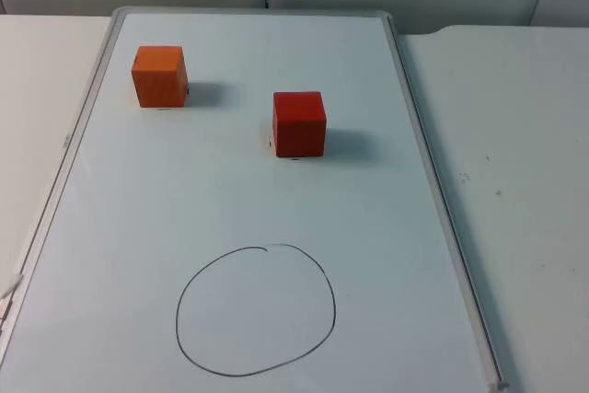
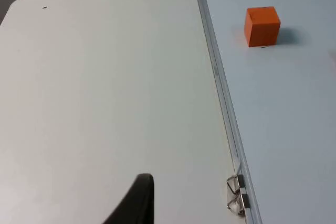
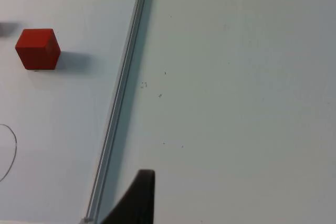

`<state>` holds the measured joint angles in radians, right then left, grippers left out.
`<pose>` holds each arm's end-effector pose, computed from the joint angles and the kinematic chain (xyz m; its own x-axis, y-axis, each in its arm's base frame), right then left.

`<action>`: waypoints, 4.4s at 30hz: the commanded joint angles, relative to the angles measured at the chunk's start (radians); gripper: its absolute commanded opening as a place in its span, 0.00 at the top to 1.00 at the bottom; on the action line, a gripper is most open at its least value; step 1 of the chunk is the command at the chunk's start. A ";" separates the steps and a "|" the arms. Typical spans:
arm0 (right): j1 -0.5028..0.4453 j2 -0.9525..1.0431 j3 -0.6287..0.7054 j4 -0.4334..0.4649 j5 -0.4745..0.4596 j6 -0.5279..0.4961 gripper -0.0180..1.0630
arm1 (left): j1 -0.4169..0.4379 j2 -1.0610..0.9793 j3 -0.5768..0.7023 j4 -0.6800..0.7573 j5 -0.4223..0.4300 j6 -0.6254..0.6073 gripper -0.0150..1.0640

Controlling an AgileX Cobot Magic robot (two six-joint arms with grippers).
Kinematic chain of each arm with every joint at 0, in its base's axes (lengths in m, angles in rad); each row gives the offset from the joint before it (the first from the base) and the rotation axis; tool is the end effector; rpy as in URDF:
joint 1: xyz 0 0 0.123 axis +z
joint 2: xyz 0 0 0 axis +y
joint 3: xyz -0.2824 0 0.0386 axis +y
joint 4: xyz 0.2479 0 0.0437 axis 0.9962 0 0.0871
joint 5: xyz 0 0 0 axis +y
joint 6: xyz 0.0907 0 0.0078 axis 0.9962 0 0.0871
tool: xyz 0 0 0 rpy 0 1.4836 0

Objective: Pick up one cube with the left hand and another cube with the right hand. First place the cube in the right hand at the target position, then stack the cube in the left hand on top.

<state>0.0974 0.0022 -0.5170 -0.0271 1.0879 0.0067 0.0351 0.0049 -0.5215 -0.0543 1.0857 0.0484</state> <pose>-0.0074 -0.0029 0.2797 -0.4642 -0.0513 -0.8842 -0.0788 0.9968 -0.0164 -0.0075 -0.0046 0.2812 -0.4623 0.0068 -0.8867 0.0181 0.9998 -0.0018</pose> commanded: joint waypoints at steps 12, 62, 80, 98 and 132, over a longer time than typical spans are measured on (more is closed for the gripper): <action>-0.009 -0.002 0.007 0.002 -0.010 -0.007 0.01 | 0.003 0.030 -0.082 -0.002 -0.118 -0.006 0.01; -0.009 -0.002 0.007 0.002 -0.010 -0.007 0.01 | -0.159 1.557 -0.848 -0.154 -0.620 0.146 0.01; -0.009 -0.002 0.007 0.002 -0.010 -0.007 0.01 | -0.226 2.109 -1.121 -0.150 -0.543 0.039 0.01; -0.009 -0.002 0.007 0.002 -0.010 -0.007 0.01 | -0.229 2.287 -1.148 -0.160 -0.636 0.019 0.01; -0.009 -0.002 0.007 -0.001 -0.010 0.005 0.01 | -0.275 2.217 -1.211 -0.062 -0.499 -0.061 0.99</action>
<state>0.0935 0.0022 -0.5152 -0.0271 1.0865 0.0101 -0.2357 2.3008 -1.7230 -0.1178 0.5526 0.0000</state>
